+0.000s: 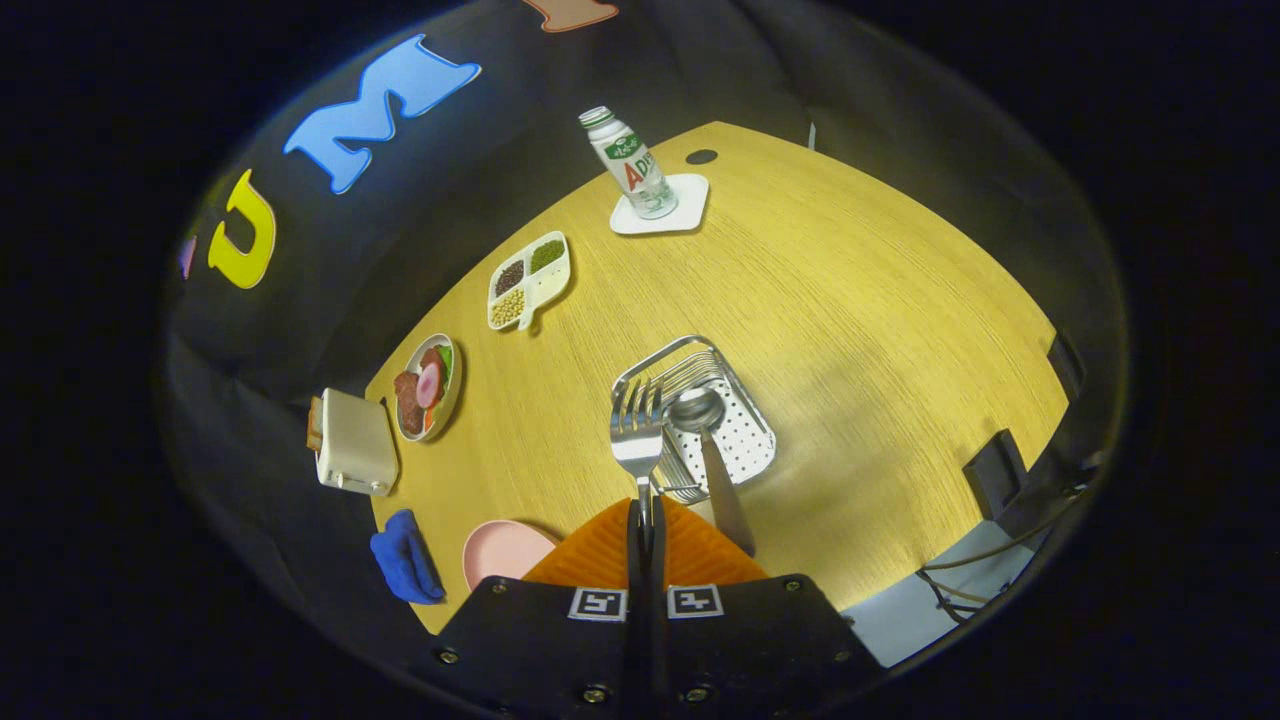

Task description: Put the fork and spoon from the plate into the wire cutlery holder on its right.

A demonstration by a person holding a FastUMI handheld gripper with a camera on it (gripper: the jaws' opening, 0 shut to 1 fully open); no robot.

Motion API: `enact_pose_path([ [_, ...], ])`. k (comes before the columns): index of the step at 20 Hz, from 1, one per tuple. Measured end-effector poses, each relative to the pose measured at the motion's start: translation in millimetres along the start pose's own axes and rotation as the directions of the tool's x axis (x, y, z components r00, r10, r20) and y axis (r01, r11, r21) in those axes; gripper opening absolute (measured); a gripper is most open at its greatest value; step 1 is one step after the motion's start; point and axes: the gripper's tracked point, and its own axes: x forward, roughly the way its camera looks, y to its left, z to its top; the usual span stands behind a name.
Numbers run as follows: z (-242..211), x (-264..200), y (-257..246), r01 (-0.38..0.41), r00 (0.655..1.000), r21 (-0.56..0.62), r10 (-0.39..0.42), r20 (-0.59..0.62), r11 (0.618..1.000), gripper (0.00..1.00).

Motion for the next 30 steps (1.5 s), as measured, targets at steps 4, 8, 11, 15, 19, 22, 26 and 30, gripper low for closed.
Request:
enact_pose_path([
  [4, -3.3, 5.7, -8.4, 0.010, 0.995, -0.004, -0.010, -0.100, 1.000, 0.01],
  [8, -9.2, 12.8, -16.7, 0.018, 0.983, -0.047, -0.026, -0.179, 0.999, 0.01],
  [11, -11.0, 13.1, -15.0, 0.023, 0.979, -0.053, -0.033, -0.204, 0.998, 0.01],
  [15, -7.8, 12.4, -13.1, 0.028, 0.979, -0.050, -0.037, -0.198, 0.998, 0.05],
  [19, -2.5, 7.3, -4.8, 0.001, 0.985, -0.026, -0.005, -0.173, 1.000, 0.41],
  [22, -1.0, 3.8, -5.4, 0.004, 0.988, -0.033, -0.009, -0.155, 0.999, 0.99],
  [26, -3.6, -5.8, -3.3, -0.002, 0.990, -0.029, -0.002, -0.143, 1.000, 0.99],
  [30, 2.6, -17.7, 3.0, -0.015, 0.995, -0.028, 0.012, -0.104, 0.999, 0.99],
])
